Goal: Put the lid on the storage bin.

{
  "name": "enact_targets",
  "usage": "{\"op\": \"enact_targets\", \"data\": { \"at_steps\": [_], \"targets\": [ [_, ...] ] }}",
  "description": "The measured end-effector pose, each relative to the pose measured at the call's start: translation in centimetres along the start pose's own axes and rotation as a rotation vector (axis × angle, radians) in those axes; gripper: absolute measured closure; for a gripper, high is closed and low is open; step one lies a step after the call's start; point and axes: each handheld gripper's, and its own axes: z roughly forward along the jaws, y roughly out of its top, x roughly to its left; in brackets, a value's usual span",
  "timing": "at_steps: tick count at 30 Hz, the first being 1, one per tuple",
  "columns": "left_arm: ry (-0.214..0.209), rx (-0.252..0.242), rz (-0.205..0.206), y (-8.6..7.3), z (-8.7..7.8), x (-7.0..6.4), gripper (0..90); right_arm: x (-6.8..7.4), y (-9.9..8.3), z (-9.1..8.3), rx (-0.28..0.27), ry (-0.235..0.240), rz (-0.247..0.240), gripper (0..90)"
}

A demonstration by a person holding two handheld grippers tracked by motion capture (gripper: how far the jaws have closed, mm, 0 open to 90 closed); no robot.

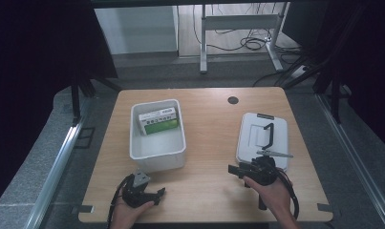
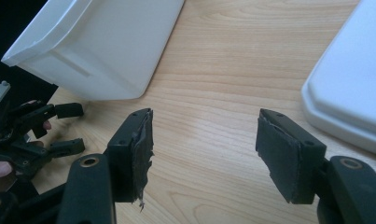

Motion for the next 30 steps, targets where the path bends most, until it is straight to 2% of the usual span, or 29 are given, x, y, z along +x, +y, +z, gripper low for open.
{"op": "enact_targets", "data": {
  "at_steps": [14,24,30],
  "targets": [
    [-0.001,-0.002,0.001,0.0,0.0,0.0,13.6,-1.1,1.2,-2.2,-0.039,0.004,0.037,36.7],
    [-0.001,-0.002,0.0,0.0,0.0,0.0,13.6,-1.5,2.1,-2.5,-0.036,0.002,0.051,36.7],
    [0.003,-0.002,-0.004,-0.1,-0.1,-0.1,13.6,-1.6,3.4,-3.1,-0.058,-0.008,0.06,36.7]
  ]
}}
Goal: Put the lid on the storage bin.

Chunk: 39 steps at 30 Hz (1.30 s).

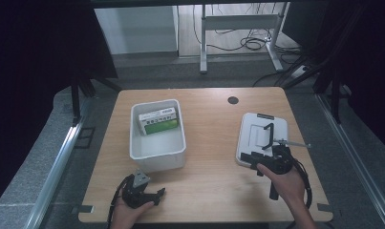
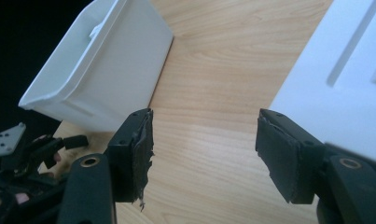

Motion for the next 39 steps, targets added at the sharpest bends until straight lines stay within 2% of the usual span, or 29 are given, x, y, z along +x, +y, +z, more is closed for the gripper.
{"op": "enact_targets", "data": {
  "at_steps": [7,12,21,30,39],
  "targets": [
    [0.001,-0.001,-0.001,0.0,0.0,0.0,13.6,-0.6,1.3,0.1,-0.002,-0.004,0.029,36.7],
    [0.001,-0.002,0.0,-0.1,0.0,0.0,13.6,-0.4,2.9,0.4,0.028,-0.044,0.026,36.7],
    [0.005,-0.003,-0.005,-0.1,-0.1,-0.1,13.6,0.1,5.0,0.4,0.059,-0.078,0.03,36.7],
    [0.005,-0.002,-0.005,-0.1,-0.1,-0.1,13.6,-0.1,6.8,0.5,0.079,-0.123,0.044,36.9],
    [0.006,-0.001,-0.005,-0.1,-0.1,-0.1,13.6,-1.1,8.1,0.6,0.099,-0.173,0.072,39.0]
  ]
}}
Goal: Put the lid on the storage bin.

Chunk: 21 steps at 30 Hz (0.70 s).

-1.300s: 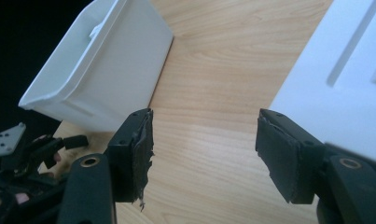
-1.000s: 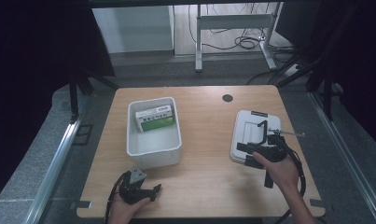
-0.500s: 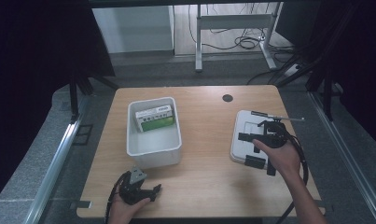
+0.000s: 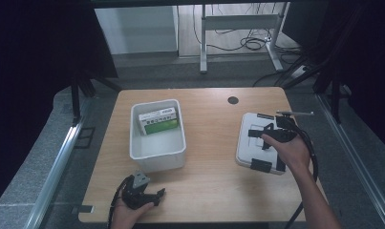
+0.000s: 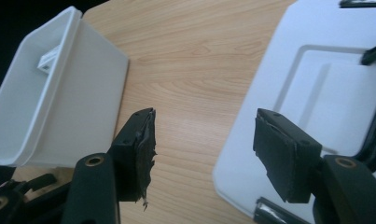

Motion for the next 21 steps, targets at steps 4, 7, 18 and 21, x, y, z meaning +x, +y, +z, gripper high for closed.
{"op": "enact_targets", "data": {
  "at_steps": [4,7,18,21],
  "targets": [
    [0.0,0.0,0.0,0.0,0.0,0.0,13.6,-0.7,0.6,0.1,0.008,-0.028,0.022,39.5],
    [0.001,0.0,0.0,0.0,0.0,0.0,13.6,-1.0,0.8,0.2,0.015,-0.037,0.028,39.6],
    [0.001,0.001,0.0,0.0,0.0,0.0,13.6,-2.2,2.0,0.6,0.056,-0.12,0.049,43.0],
    [0.001,0.001,0.0,0.0,0.0,0.0,13.6,-2.6,2.4,0.6,0.064,-0.138,0.051,44.4]
  ]
}}
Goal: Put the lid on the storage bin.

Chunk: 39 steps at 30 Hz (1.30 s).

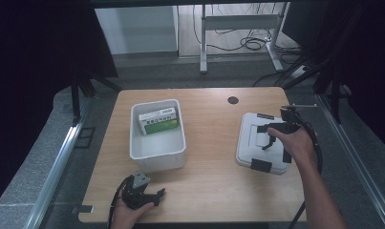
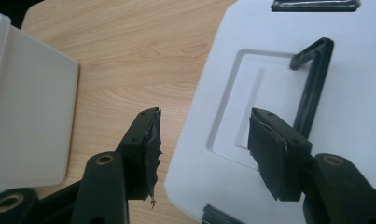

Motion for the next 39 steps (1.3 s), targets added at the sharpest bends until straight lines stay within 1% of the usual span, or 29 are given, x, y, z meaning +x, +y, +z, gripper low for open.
{"op": "enact_targets", "data": {
  "at_steps": [2,4,5,10,14,15,16,17,19,20,23,27,28,29,31,33,38,39],
  "targets": [
    [0.0,0.0,0.0,0.0,0.0,0.0,13.6,-0.2,0.1,0.0,0.019,-0.011,0.013,44.7],
    [0.0,0.0,0.0,0.0,0.0,0.0,13.6,-0.8,0.3,0.1,0.033,-0.029,0.015,45.2],
    [0.0,0.0,0.0,0.0,0.0,0.0,13.6,-0.8,0.3,0.1,0.033,-0.029,0.015,45.2],
    [0.0,0.0,0.0,0.0,0.0,0.0,13.6,-1.8,0.6,0.3,0.049,-0.055,0.037,47.8],
    [0.0,0.0,0.0,0.0,0.0,0.0,13.6,-2.3,1.0,0.6,0.063,-0.06,0.056,49.4],
    [0.001,0.0,-0.001,0.0,0.0,0.0,13.6,-2.5,1.0,0.7,0.067,-0.06,0.06,51.7],
    [0.001,0.0,-0.001,0.0,0.0,0.0,13.6,-2.6,1.0,1.0,0.09,-0.071,0.07,53.9],
    [0.001,0.0,-0.001,0.0,0.0,0.0,13.6,-2.6,1.1,1.0,0.094,-0.076,0.073,54.5],
    [0.001,0.0,-0.001,0.0,0.0,0.0,13.6,-2.7,1.1,1.1,0.092,-0.077,0.076,54.9],
    [0.001,0.0,0.0,0.0,0.0,0.0,13.6,-3.0,1.3,1.2,0.094,-0.066,0.087,55.2],
    [0.0,0.0,0.0,0.0,0.0,0.0,13.6,-3.3,1.4,1.4,0.1,-0.062,0.1,55.7],
    [0.001,0.0,-0.001,0.0,0.0,0.0,13.6,-3.9,1.5,1.8,0.123,-0.074,0.104,56.6],
    [0.001,0.0,-0.001,0.0,0.0,0.0,13.6,-4.2,1.5,2.0,0.13,-0.085,0.102,57.1],
    [0.001,0.0,-0.001,0.0,0.0,0.0,13.6,-4.2,1.5,2.0,0.13,-0.085,0.102,57.1],
    [0.001,0.0,-0.001,0.0,0.0,0.0,13.6,-4.5,1.5,2.3,0.149,-0.097,0.094,57.5],
    [0.001,0.0,-0.001,0.0,0.0,0.0,13.6,-4.7,1.5,2.5,0.15,-0.105,0.093,57.9],
    [0.0,0.0,-0.001,0.0,0.0,0.0,13.6,-4.9,2.0,3.0,0.147,-0.103,0.098,61.7],
    [0.0,0.0,-0.001,0.0,0.0,0.0,13.6,-5.1,2.2,3.3,0.15,-0.096,0.105,64.2]
  ]
}}
